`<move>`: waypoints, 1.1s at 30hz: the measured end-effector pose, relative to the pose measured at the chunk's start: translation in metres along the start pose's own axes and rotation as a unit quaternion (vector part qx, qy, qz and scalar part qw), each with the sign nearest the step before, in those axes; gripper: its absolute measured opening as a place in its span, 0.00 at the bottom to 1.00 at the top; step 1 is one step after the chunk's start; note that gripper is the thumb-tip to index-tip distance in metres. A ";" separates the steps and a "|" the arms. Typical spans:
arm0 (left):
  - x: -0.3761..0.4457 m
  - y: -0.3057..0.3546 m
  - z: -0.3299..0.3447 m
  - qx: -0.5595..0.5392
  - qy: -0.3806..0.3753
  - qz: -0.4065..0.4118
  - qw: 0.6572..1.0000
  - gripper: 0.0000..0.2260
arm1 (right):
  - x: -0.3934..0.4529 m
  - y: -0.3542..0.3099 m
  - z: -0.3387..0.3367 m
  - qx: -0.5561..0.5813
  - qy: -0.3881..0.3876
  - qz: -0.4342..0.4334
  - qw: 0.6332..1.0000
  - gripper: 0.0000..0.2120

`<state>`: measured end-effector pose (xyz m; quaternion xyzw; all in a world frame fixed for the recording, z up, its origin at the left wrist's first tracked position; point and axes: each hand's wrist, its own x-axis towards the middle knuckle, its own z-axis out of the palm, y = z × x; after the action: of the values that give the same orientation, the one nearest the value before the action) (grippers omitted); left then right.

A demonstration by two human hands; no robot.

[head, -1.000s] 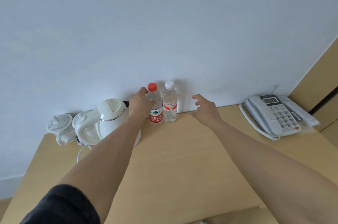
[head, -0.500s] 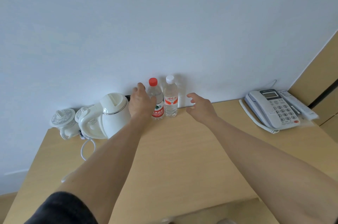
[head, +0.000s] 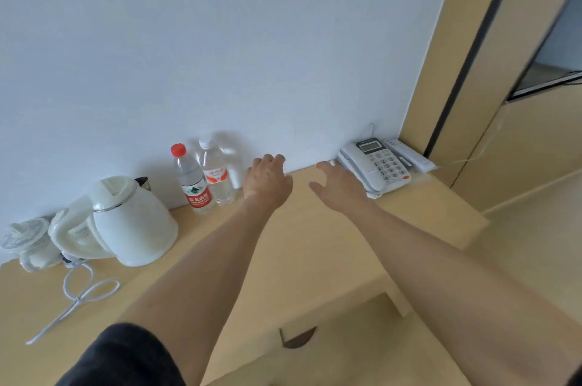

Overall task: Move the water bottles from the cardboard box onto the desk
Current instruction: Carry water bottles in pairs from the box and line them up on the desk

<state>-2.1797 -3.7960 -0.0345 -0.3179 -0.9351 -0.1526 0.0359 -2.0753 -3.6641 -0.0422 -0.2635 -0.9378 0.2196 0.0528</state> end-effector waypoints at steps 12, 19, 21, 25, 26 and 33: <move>-0.078 0.308 0.088 0.034 -0.160 0.257 0.952 0.20 | -0.197 0.262 -0.112 -0.016 0.048 0.282 0.958 0.26; -0.154 0.468 0.135 0.038 -0.238 0.389 0.889 0.19 | -0.325 0.370 -0.147 0.007 0.104 0.440 0.892 0.29; -0.169 0.502 0.152 0.051 -0.248 0.425 0.869 0.20 | -0.351 0.394 -0.153 0.008 0.099 0.476 0.874 0.30; -0.188 0.570 0.190 0.068 -0.284 0.479 0.828 0.19 | -0.390 0.439 -0.163 0.024 0.095 0.539 0.837 0.30; -0.190 0.587 0.200 0.073 -0.287 0.492 0.819 0.18 | -0.396 0.451 -0.166 0.031 0.094 0.552 0.828 0.30; -0.153 0.694 0.270 0.109 -0.287 0.545 0.780 0.14 | -0.380 0.542 -0.202 0.063 0.042 0.609 0.789 0.32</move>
<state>-1.6295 -3.2809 -0.1341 -0.7974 -0.5834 0.0934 -0.1230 -1.4519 -3.3685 -0.0932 -0.7853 -0.5635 0.2537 -0.0359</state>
